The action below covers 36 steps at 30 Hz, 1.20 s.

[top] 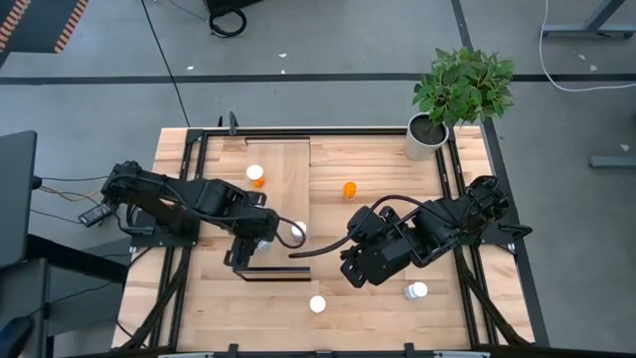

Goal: Pick and place medicine bottles onto shelf by color
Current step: Adjust the white pill bottles on the shelf

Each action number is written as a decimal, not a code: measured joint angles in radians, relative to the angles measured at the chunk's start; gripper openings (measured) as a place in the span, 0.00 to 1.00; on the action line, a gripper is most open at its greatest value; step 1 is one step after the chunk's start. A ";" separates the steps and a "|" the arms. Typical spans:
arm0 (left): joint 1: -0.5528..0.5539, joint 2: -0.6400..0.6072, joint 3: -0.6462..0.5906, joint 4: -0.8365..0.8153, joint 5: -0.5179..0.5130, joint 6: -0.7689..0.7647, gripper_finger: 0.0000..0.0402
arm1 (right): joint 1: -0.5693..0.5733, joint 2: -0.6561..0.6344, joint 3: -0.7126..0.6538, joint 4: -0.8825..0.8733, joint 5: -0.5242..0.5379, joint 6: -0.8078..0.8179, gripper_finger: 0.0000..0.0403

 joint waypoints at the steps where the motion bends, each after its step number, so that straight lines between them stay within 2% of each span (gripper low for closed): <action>1: -0.010 -0.003 0.000 -0.011 0.002 -0.006 0.55 | 0.000 0.000 0.000 0.000 0.000 0.000 0.58; 7: -0.067 -0.016 -0.002 -0.020 0.007 -0.063 0.53 | 0.000 0.000 0.000 0.000 0.000 -0.007 0.58; 13: -0.107 -0.015 -0.002 -0.026 0.007 -0.086 0.58 | 0.000 0.000 0.000 0.000 0.000 -0.012 0.58; 17: -0.099 -0.015 -0.002 -0.023 -0.012 -0.086 0.60 | 0.000 0.000 0.000 0.000 0.003 -0.012 0.58; 20: -0.083 -0.015 -0.002 -0.024 -0.042 -0.081 0.58 | 0.000 0.000 0.000 0.000 0.003 -0.012 0.58; 27: -0.053 -0.015 -0.002 -0.022 -0.038 -0.056 0.54 | 0.000 0.000 0.000 0.000 0.003 -0.012 0.58; 36: -0.062 -0.015 -0.002 -0.040 -0.030 -0.047 0.59 | 0.000 0.000 0.000 0.000 0.002 -0.012 0.58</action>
